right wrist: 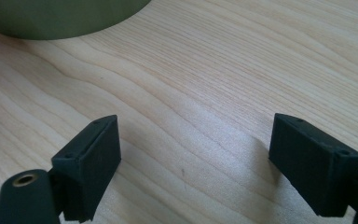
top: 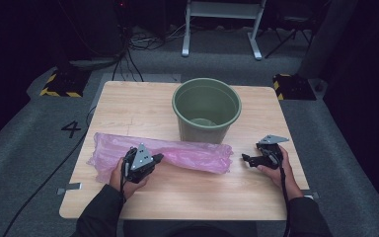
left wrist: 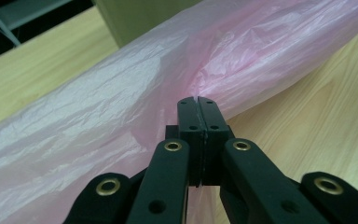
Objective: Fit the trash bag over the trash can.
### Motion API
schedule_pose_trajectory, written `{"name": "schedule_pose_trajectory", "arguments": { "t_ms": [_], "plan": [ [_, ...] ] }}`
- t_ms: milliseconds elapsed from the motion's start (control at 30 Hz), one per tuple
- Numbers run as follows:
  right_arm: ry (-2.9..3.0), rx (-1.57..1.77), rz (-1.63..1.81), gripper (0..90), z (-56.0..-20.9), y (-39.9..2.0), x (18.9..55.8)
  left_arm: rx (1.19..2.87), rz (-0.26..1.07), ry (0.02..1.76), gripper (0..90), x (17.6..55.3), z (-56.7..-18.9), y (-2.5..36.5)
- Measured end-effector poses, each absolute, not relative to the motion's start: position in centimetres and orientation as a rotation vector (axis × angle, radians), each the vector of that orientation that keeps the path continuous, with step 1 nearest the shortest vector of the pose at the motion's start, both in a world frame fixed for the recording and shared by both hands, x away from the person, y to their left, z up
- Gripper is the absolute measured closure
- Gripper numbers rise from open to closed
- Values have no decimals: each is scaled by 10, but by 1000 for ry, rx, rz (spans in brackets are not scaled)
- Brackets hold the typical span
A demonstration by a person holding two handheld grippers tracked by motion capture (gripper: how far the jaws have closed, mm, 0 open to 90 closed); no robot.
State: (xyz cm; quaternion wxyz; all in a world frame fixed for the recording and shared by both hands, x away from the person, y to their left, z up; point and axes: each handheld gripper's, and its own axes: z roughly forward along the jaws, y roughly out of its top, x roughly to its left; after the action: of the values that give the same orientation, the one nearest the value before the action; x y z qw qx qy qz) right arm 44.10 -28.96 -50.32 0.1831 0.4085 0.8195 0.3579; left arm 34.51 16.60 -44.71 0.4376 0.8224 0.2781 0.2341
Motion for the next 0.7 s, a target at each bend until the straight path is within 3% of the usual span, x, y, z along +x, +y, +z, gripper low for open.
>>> {"name": "schedule_pose_trajectory", "arguments": {
  "t_ms": [700],
  "plan": [
    [2302, 1161, 1008, 165, -503, -291, 438, 1852, 696, 655, 898, 321, -403, 191]
  ]
}}
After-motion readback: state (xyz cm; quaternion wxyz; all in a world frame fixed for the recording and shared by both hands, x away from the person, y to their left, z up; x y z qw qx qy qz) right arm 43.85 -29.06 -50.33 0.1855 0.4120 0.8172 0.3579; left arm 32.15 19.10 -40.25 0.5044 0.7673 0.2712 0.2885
